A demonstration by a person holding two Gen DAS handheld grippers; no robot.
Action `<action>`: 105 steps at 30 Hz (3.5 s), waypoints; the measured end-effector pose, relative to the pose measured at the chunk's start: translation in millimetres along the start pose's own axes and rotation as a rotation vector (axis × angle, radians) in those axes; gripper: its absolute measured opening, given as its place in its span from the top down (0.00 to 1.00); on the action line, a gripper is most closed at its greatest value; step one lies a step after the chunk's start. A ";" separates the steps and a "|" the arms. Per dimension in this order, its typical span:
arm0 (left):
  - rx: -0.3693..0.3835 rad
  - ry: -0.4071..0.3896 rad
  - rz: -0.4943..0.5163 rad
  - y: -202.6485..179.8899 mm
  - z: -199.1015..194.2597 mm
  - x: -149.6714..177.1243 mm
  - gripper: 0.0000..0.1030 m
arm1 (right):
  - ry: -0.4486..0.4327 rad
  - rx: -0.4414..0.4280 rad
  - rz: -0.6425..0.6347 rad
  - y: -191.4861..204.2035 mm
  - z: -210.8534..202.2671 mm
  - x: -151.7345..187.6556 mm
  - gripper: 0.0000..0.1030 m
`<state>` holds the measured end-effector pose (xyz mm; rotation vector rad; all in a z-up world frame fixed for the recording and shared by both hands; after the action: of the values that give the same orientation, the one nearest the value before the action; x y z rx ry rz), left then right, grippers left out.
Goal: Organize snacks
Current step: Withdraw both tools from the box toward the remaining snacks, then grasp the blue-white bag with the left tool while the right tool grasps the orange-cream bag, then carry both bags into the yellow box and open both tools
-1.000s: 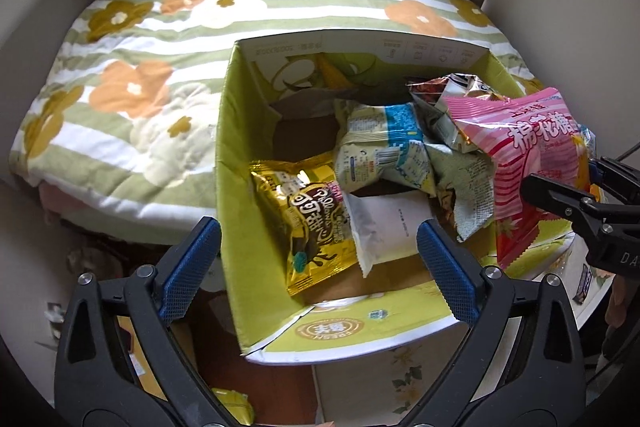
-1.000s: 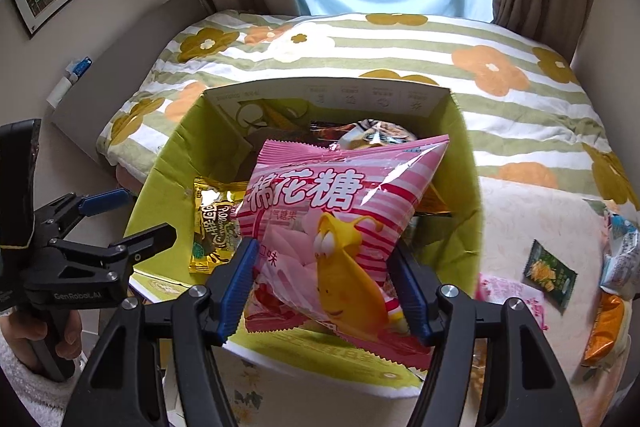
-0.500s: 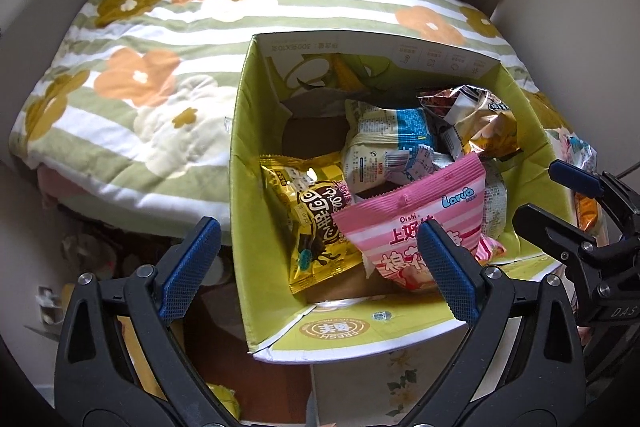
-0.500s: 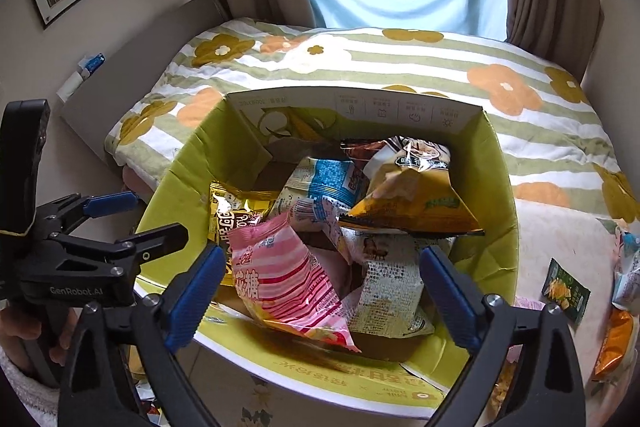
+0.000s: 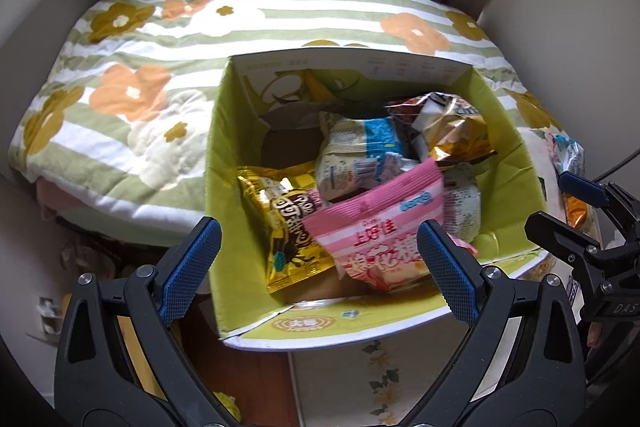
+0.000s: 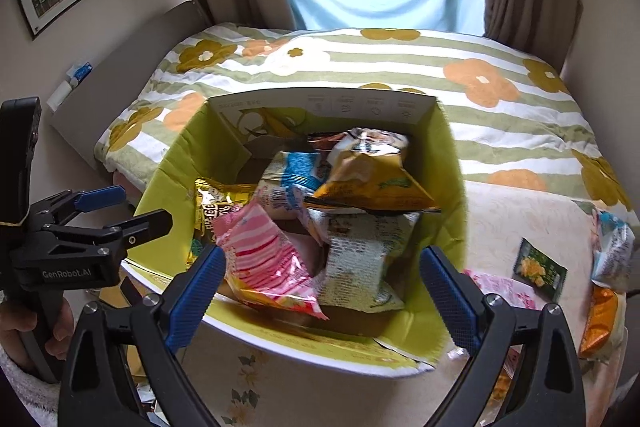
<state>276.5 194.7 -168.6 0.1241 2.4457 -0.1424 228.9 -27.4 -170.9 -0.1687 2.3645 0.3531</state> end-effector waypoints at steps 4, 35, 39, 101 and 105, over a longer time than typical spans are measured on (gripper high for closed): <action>0.026 -0.019 0.030 -23.4 -6.6 -4.2 0.05 | -0.022 0.040 0.028 -22.8 -21.3 5.1 0.06; 0.215 -0.014 0.166 -388.3 24.2 -13.2 0.05 | 0.003 0.245 0.151 -299.1 -158.2 83.7 0.06; 0.209 0.025 0.216 -424.9 46.9 -16.7 0.05 | 0.024 0.268 0.184 -320.8 -157.9 92.8 0.06; 0.331 0.260 0.198 -508.5 210.0 -50.6 0.45 | 0.156 0.352 0.255 -343.9 -43.7 102.2 0.43; 0.318 0.204 0.180 -497.0 182.2 -64.5 0.45 | 0.119 0.347 0.229 -338.7 -59.2 88.9 0.43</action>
<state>377.6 -324.9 -232.0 0.5203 2.5808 -0.4578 200.4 -370.0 -259.9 0.2519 2.5256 0.0350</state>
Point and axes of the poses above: each gripper's, at about its wrist camera, not at the fingertips, and z roughly the way its jaws point, y to its left, x to its underside, the point moved 2 cm from there along z, roughly the way its jaws point, and after that the axes turned 9 degrees about -y, right-handed, at the moved point
